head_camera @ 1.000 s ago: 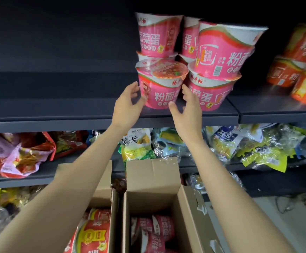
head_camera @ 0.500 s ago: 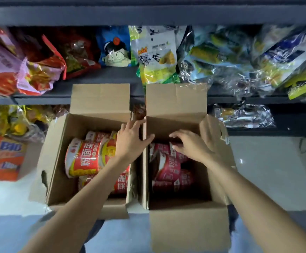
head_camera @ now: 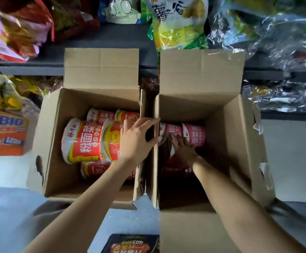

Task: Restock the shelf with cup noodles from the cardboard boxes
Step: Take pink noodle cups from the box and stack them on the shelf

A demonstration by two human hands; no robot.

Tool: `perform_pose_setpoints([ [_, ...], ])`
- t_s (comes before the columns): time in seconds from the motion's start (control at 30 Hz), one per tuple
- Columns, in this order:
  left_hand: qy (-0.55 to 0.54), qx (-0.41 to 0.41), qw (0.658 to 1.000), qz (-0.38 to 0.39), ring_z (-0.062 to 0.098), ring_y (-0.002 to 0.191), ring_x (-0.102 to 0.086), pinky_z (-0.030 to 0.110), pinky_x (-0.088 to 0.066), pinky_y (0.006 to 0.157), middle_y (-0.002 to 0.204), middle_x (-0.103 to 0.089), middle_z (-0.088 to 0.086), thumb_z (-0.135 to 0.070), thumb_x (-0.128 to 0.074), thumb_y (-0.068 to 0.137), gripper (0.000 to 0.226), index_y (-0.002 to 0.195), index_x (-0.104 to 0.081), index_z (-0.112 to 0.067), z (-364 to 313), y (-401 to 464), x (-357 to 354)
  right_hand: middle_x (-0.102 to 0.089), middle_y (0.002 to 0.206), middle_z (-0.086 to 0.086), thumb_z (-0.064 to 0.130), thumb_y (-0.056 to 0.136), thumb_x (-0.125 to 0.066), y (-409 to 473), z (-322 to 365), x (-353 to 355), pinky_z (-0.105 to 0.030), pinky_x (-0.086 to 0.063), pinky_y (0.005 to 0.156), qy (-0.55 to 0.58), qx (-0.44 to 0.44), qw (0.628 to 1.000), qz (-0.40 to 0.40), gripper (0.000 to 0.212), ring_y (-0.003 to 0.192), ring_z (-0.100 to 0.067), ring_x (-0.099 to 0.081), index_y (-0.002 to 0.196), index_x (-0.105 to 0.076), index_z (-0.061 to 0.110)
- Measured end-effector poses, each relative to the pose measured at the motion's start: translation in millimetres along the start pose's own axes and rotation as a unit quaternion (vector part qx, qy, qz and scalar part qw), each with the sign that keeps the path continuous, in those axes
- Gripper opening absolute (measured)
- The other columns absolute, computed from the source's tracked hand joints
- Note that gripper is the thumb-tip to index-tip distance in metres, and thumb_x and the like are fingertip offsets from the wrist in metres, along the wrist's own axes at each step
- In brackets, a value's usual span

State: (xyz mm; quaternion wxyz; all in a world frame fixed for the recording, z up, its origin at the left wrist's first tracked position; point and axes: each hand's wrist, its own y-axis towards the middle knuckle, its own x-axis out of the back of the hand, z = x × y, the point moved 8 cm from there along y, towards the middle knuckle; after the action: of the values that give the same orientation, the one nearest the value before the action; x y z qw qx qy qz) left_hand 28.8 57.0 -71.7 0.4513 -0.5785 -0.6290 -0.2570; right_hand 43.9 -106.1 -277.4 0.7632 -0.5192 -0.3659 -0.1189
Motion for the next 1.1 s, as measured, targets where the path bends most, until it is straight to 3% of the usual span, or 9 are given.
perform_pose_setpoints([
  [0.1,0.004,0.008,1.0,0.011,0.028,0.125,-0.033,0.036,-0.034,0.096,0.136,-0.05,-0.017,-0.047,-0.066,0.083,0.055,0.135,-0.048,-0.041,3.8,3.9,-0.1,-0.019,0.153,-0.012,0.057,0.077,-0.064,-4.8,-1.1,9.9,-0.049,-0.045,0.097,0.032,0.014,0.998,-0.055,0.103,0.133,-0.036,-0.036,0.152,-0.001,0.025],
  [0.23,0.004,0.019,0.999,0.029,0.029,0.126,-0.033,0.038,-0.032,0.098,0.138,-0.048,-0.017,-0.048,-0.065,0.083,0.055,0.134,-0.047,-0.042,4.0,4.7,-0.9,-0.029,0.146,-0.007,0.043,0.065,-0.081,-44.8,-29.4,44.4,-0.043,-0.046,0.089,0.204,-0.072,0.97,-0.108,0.109,0.122,-0.036,-0.048,0.146,-0.012,0.023],
  [0.4,0.041,0.033,0.998,0.041,0.028,0.141,-0.014,0.052,-0.011,0.114,0.156,-0.021,-0.009,-0.05,-0.063,0.084,0.052,0.133,-0.048,-0.043,-12.3,-4.9,11.4,-0.047,0.131,-0.005,0.033,0.052,-0.092,-148.6,-57.8,113.7,-0.035,-0.043,0.092,0.42,-0.119,0.853,-0.285,0.099,0.117,-0.025,-0.051,0.129,-0.03,0.019],
  [0.53,-0.196,0.0,0.975,0.108,0.021,0.141,-0.023,0.037,-0.023,0.114,0.153,-0.029,-0.001,-0.055,-0.074,0.071,0.09,0.146,-0.031,-0.031,-51.1,-29.7,33.8,-0.054,0.12,0.006,0.023,0.054,-0.092,-232.6,-41.6,167.4,-0.027,-0.047,0.092,0.549,-0.027,0.755,-0.357,0.094,0.111,-0.012,-0.056,0.124,-0.03,0.027],
  [0.63,-0.298,-0.07,0.937,0.166,-0.007,0.13,-0.032,0.015,-0.025,0.105,0.143,-0.036,-0.016,-0.044,-0.083,0.065,0.106,0.148,-0.018,-0.029,-97.5,-60.2,65.9,-0.053,0.121,0.016,0.045,0.042,-0.093,-277.6,-20.5,204.9,-0.038,-0.047,0.099,0.581,0.031,0.719,-0.379,0.099,0.112,-0.008,-0.058,0.118,-0.031,0.047],
  [0.8,-0.353,-0.141,0.924,0.036,-0.023,0.111,-0.043,-0.003,-0.035,0.083,0.127,-0.045,-0.022,-0.021,-0.086,0.066,0.099,0.141,-0.022,-0.029,-135.9,-83.5,143.2,-0.043,0.123,0.029,0.054,0.043,-0.088,-331.5,24.0,276.5,-0.044,-0.037,0.11,0.543,0.093,0.734,-0.397,0.125,0.123,-0.007,-0.047,0.139,-0.01,0.041],
  [0.97,-0.353,-0.164,0.909,-0.148,-0.015,0.116,-0.045,0.003,-0.041,0.086,0.13,-0.045,-0.024,-0.034,-0.087,0.061,0.103,0.143,-0.024,-0.026,-151.7,-83.7,231.7,-0.034,0.139,0.013,0.031,0.059,-0.082,-376.1,67.0,360.4,-0.011,-0.038,0.101,0.481,0.205,0.739,-0.425,0.116,0.124,0.007,-0.041,0.146,-0.006,0.031],
  [1.03,-0.345,-0.183,0.897,-0.208,-0.009,0.122,-0.043,0.01,-0.043,0.094,0.136,-0.045,-0.016,-0.037,-0.086,0.063,0.102,0.143,-0.025,-0.023,-164.9,-75.5,266.8,-0.033,0.14,0.014,0.044,0.059,-0.08,-392.0,76.2,400.3,-0.02,-0.036,0.105,0.432,0.223,0.743,-0.459,0.107,0.131,-0.003,-0.037,0.139,-0.009,0.05],
  [1.1,-0.336,-0.197,0.886,-0.252,-0.001,0.125,-0.043,0.015,-0.042,0.099,0.142,-0.042,-0.009,-0.042,-0.085,0.063,0.108,0.147,-0.021,-0.022,-182.5,-59.3,298.8,-0.041,0.139,0.012,0.049,0.063,-0.08,-403.9,74.8,438.6,-0.025,-0.038,0.105,0.393,0.228,0.733,-0.505,0.1,0.129,-0.007,-0.041,0.142,-0.019,0.043],
])
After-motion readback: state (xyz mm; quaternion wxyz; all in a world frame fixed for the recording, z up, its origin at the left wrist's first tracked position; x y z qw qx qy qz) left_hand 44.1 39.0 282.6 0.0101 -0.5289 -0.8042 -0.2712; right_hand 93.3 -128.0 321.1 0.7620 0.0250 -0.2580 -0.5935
